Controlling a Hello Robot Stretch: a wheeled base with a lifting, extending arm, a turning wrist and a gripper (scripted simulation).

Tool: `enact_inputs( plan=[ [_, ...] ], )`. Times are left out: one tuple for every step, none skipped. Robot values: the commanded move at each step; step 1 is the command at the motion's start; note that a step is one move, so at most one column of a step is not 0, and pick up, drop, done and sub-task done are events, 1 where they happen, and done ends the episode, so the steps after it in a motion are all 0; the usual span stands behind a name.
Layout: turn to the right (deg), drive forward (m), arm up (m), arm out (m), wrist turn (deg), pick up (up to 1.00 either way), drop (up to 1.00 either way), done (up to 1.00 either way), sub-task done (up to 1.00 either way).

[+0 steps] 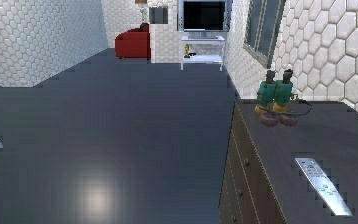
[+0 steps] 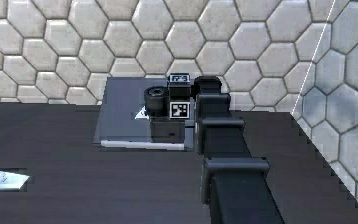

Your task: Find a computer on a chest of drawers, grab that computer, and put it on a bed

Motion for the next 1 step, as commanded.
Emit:
enact_inputs(
  plan=[
    [0.0, 0.0, 0.0, 0.0, 3.0, 0.0, 0.0, 0.0, 0.0]
  ],
)
